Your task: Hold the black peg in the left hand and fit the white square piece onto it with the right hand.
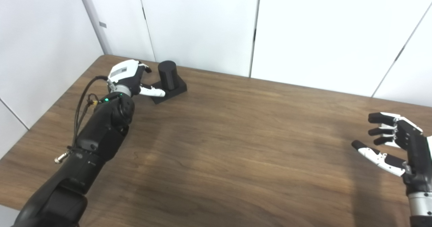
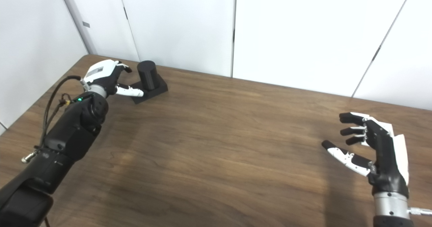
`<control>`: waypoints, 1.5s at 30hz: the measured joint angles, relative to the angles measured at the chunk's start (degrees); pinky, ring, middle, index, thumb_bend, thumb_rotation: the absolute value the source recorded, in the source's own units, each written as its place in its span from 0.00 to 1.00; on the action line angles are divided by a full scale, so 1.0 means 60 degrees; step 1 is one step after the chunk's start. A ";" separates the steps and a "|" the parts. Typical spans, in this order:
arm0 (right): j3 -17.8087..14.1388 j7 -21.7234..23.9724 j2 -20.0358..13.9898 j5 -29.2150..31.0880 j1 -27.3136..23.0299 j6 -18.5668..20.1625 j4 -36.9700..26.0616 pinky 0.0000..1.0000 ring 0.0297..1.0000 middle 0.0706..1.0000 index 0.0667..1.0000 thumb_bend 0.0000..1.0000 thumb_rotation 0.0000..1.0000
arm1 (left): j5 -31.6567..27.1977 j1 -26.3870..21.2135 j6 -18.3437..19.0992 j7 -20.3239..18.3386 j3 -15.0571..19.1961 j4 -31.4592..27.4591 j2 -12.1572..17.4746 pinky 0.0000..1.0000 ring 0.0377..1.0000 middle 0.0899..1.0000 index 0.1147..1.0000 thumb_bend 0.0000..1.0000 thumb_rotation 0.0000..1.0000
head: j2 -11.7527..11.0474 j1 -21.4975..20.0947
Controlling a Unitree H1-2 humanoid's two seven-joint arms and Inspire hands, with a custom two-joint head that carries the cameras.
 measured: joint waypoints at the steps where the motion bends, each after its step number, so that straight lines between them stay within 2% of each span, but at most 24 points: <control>1: 0.0001 -0.0001 0.0000 -0.0002 -0.0001 0.0000 0.0000 0.44 0.55 0.65 0.62 0.50 0.00 | -0.0001 -0.0024 -0.0004 0.0010 -0.0028 0.0083 -0.0004 0.92 0.99 0.98 0.80 1.00 0.50 | 0.0000 0.0000; 5: 0.0003 -0.0001 0.0000 -0.0024 0.0000 0.0002 -0.0017 0.45 0.55 0.65 0.62 0.51 0.00 | -0.0002 -0.0090 -0.0001 0.0049 -0.0088 0.0366 -0.0045 0.93 0.99 0.98 0.80 0.99 0.49 | 0.0029 -0.0044; 13: 0.0005 -0.0002 0.0008 -0.0036 0.0007 0.0005 -0.0067 0.45 0.55 0.65 0.62 0.51 0.00 | -0.0131 -0.0111 -0.0249 0.0483 -0.0206 0.1171 -0.0167 0.90 0.98 0.96 0.79 0.96 0.47 | 0.0059 -0.0059; 17: 0.0022 -0.0002 0.0026 -0.0058 0.0008 0.0023 -0.0067 0.44 0.55 0.65 0.62 0.51 0.00 | -0.0279 -0.0142 -0.0395 0.0545 -0.0239 0.1471 -0.0173 0.95 1.00 0.97 0.79 0.96 0.48 | 0.0044 -0.0102; 26: 0.0035 -0.0008 0.0048 -0.0129 0.0011 0.0022 -0.0084 0.44 0.56 0.65 0.61 0.51 0.00 | -0.0309 -0.0444 -0.0446 0.0736 -0.0515 0.1851 -0.0198 0.89 0.97 0.96 0.78 0.94 0.45 | 0.0044 -0.0220; 38: 0.0034 -0.0006 0.0122 -0.0125 0.0077 0.0178 -0.0386 0.46 0.58 0.65 0.61 0.51 0.00 | -0.0391 -0.0826 -0.0796 0.0853 -0.0794 0.2459 -0.0197 0.87 0.97 0.96 0.72 0.85 0.38 | 0.0088 -0.0322; 45: 0.0026 -0.0011 0.0109 -0.0140 0.0076 0.0173 -0.0382 0.45 0.56 0.64 0.59 0.51 0.00 | -0.0586 -0.1039 -0.1061 0.0835 -0.0911 0.2681 -0.0187 0.79 0.95 0.93 0.63 0.82 0.33 | 0.0131 -0.0308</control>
